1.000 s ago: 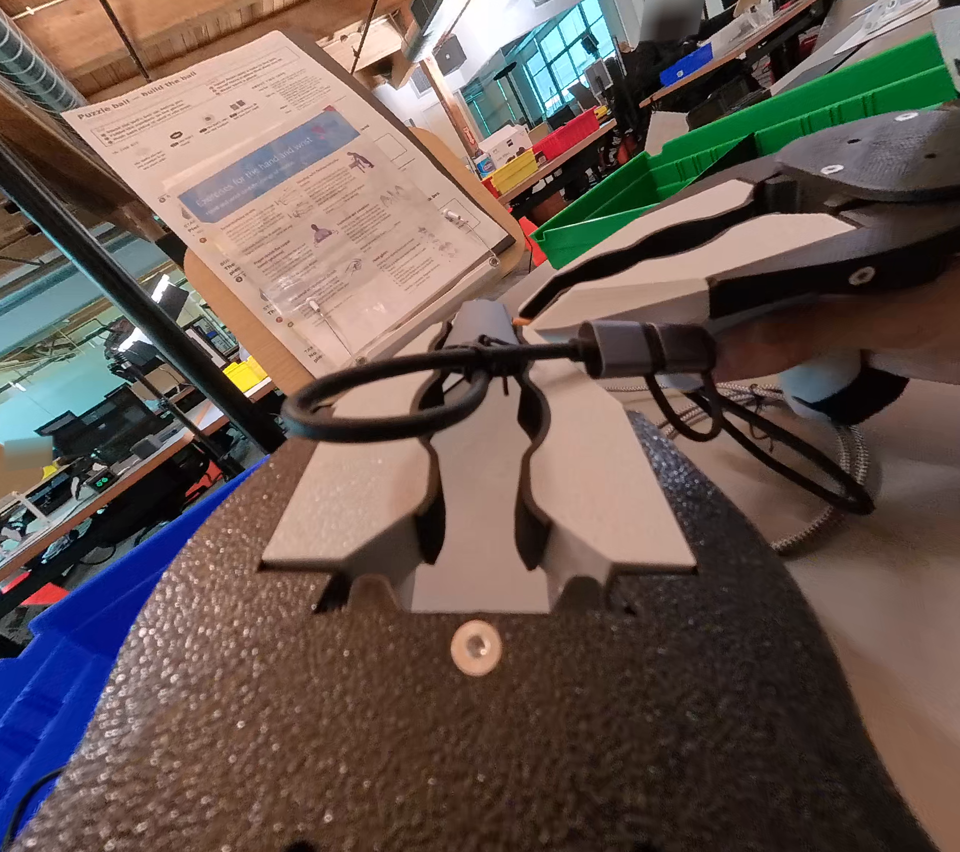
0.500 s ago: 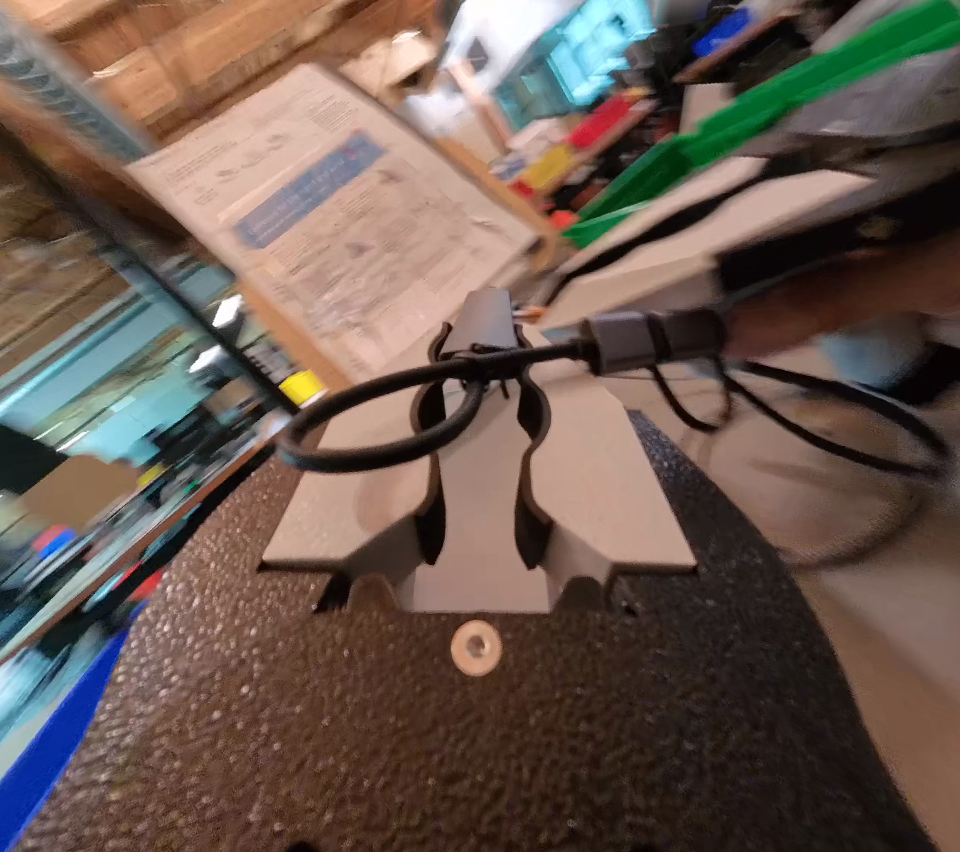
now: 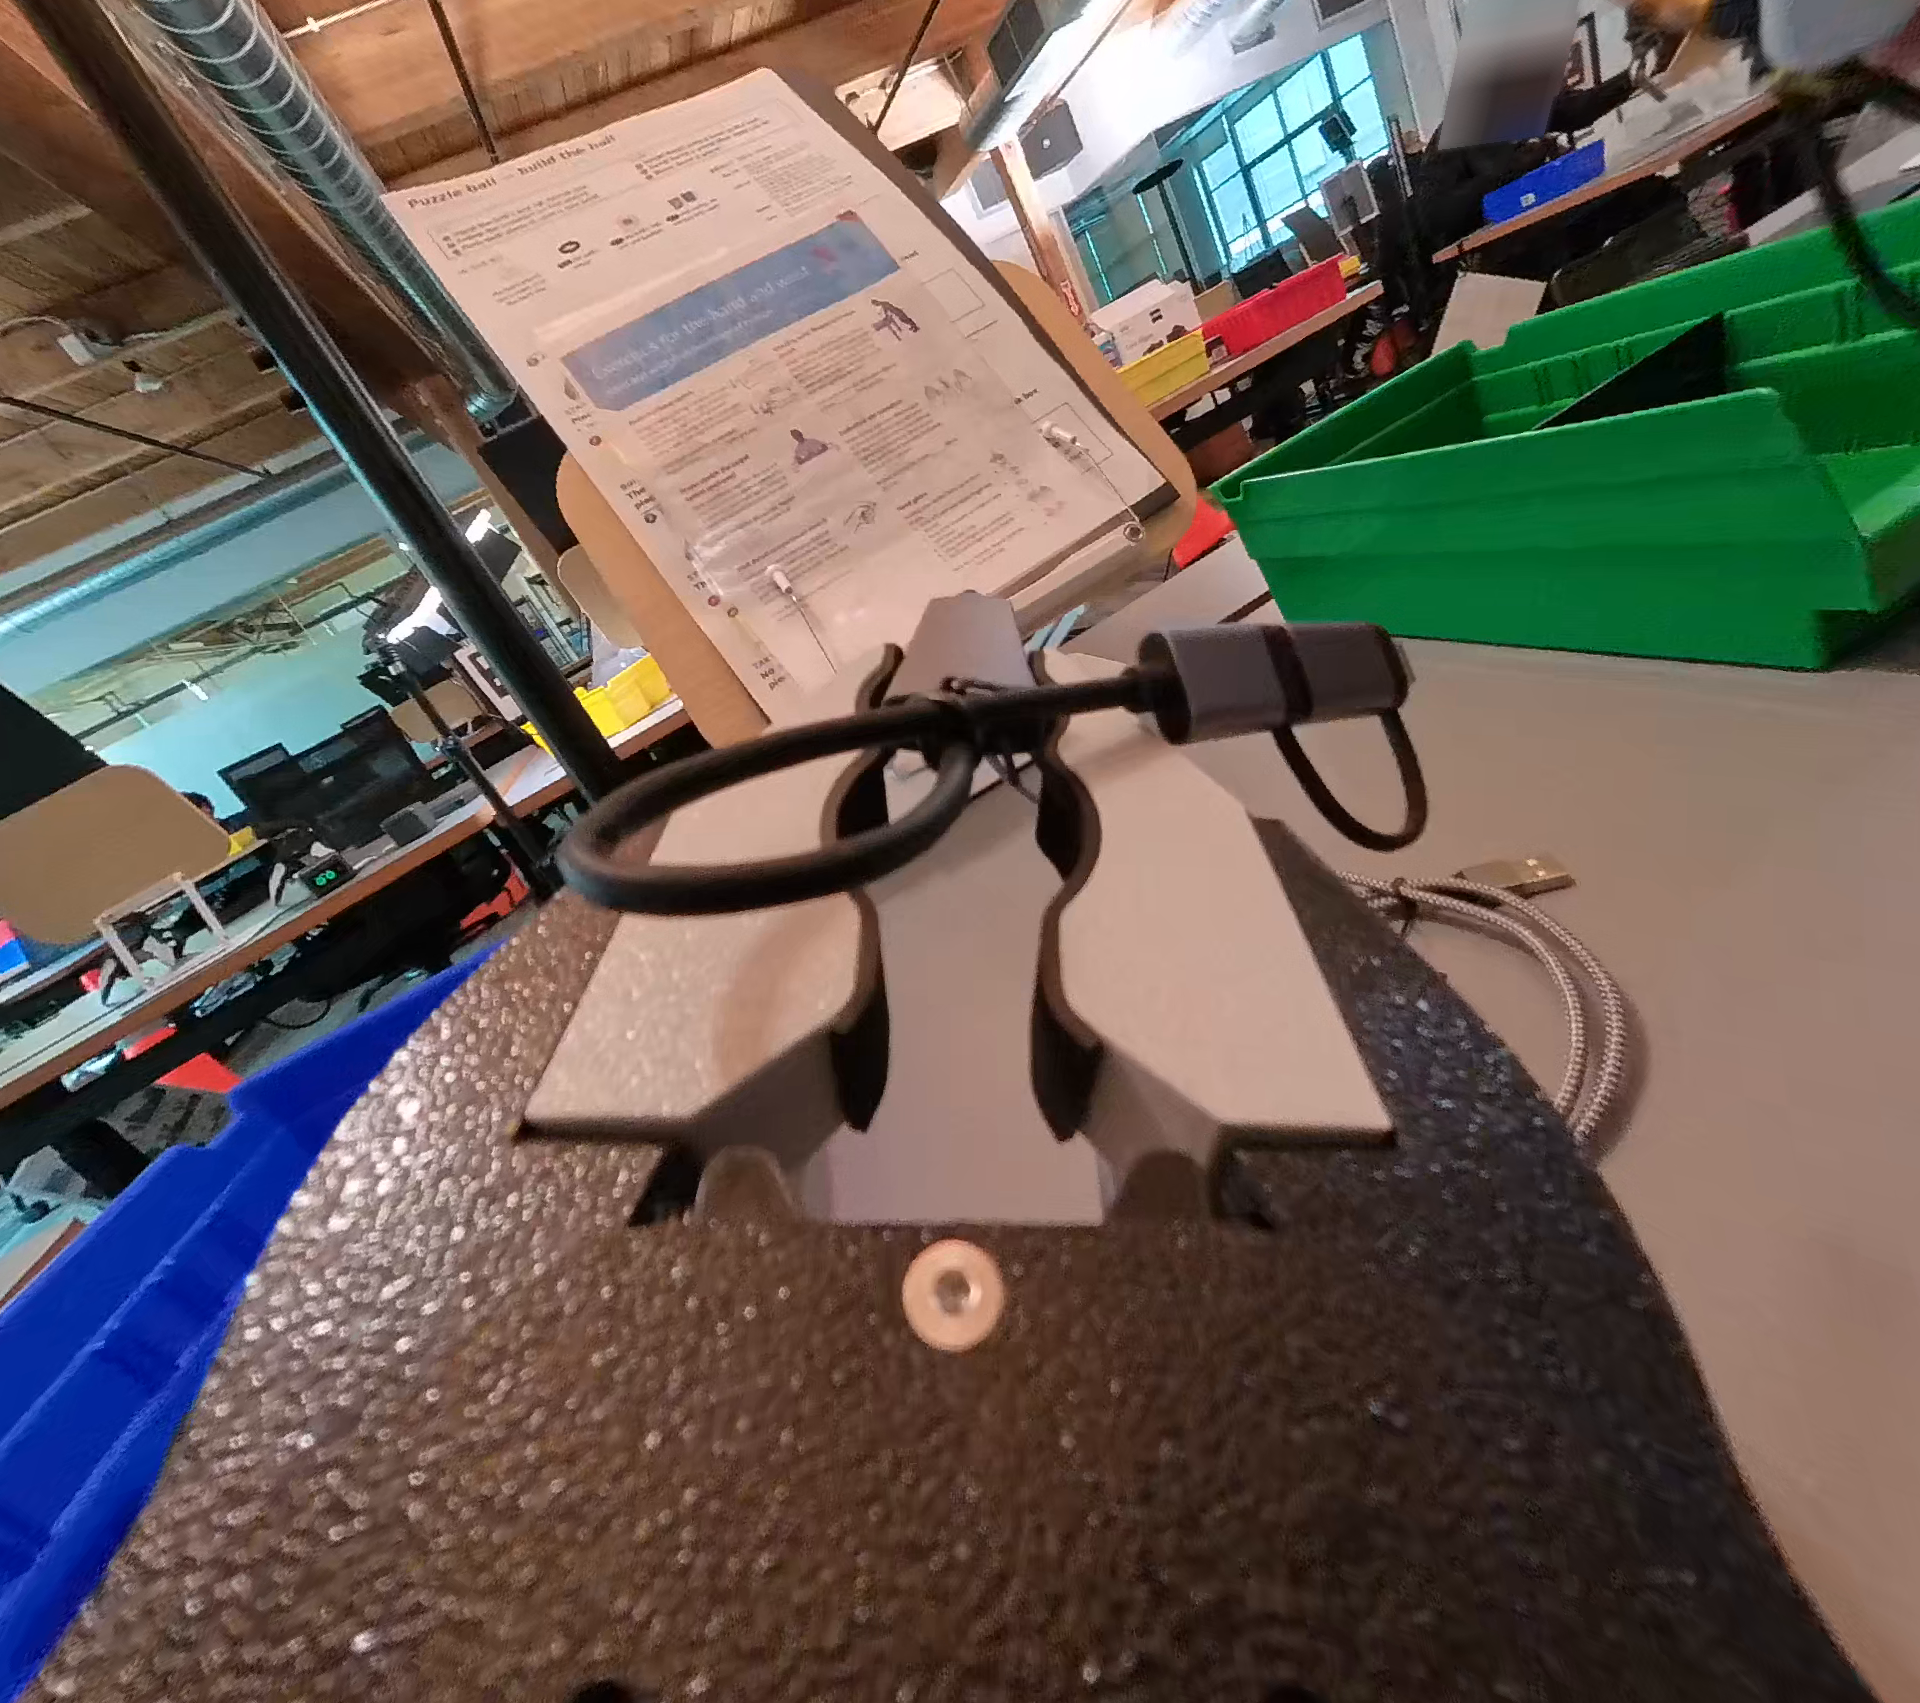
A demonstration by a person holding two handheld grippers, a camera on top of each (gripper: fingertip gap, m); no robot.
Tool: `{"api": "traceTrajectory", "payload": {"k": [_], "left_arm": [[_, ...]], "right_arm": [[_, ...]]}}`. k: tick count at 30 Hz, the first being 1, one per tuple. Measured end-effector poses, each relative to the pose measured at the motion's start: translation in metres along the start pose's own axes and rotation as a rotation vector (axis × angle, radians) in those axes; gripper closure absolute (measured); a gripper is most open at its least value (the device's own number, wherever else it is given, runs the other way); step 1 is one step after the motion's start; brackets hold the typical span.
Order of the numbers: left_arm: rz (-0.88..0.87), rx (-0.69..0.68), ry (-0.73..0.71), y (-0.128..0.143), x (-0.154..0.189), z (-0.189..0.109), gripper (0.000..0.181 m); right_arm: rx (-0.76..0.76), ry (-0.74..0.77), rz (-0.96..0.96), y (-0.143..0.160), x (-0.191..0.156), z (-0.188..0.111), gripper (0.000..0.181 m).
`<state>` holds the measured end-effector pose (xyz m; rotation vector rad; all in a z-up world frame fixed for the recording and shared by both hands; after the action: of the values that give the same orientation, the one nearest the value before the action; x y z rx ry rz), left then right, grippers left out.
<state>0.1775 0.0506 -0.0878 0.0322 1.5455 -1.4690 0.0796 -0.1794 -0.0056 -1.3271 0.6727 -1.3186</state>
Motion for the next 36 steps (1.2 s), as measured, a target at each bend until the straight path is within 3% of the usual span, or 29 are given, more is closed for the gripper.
{"api": "traceTrajectory", "payload": {"k": [3, 6, 9, 12, 15, 18, 24, 30, 36], "left_arm": [[-0.028, -0.001, 0.014, 0.003, -0.001, 0.001, 0.159], [-0.035, 0.0, 0.022, 0.004, -0.001, 0.001, 0.159], [-0.041, 0.002, 0.035, 0.005, 0.0, 0.001, 0.159], [-0.046, 0.006, 0.042, 0.006, 0.0, 0.001, 0.159], [-0.06, 0.01, 0.05, 0.007, -0.001, 0.001, 0.159], [-0.076, 0.017, 0.061, 0.007, 0.0, 0.001, 0.159], [-0.208, 0.134, 0.205, 0.002, 0.005, 0.001, 0.159], [-0.517, 0.415, 0.586, -0.011, 0.012, -0.008, 0.161], [-0.511, 0.533, 0.82, -0.022, 0.027, -0.017, 0.16]], "right_arm": [[-0.224, 0.233, -0.173, 0.007, 0.053, -0.009, 0.172], [-0.424, 0.357, -0.364, 0.033, 0.092, -0.019, 0.173], [-0.593, 0.323, -0.427, 0.072, 0.111, -0.024, 0.171], [-0.751, 0.184, -0.255, 0.102, 0.104, -0.03, 0.149], [-0.685, 0.18, -0.143, 0.093, 0.096, -0.035, 0.144], [-0.521, 0.15, 0.029, 0.069, 0.083, -0.037, 0.14], [-0.227, -0.229, 0.4, 0.039, 0.005, -0.028, 0.13], [-0.196, -0.326, 0.342, 0.052, -0.045, -0.027, 0.117], [-0.132, -0.447, 0.412, 0.039, -0.057, -0.034, 0.113]]}}
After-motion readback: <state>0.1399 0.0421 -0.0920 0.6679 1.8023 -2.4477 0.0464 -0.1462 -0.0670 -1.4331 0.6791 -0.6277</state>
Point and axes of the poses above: each gripper's, where its closed fingertips meet, z out along the fingers, y out of its underside, x = y × z across the jaws, the point moved 8 cm from there along -z, back along the fingers, and after that the axes turned 13 degrees about z, right-handed, at the moved point
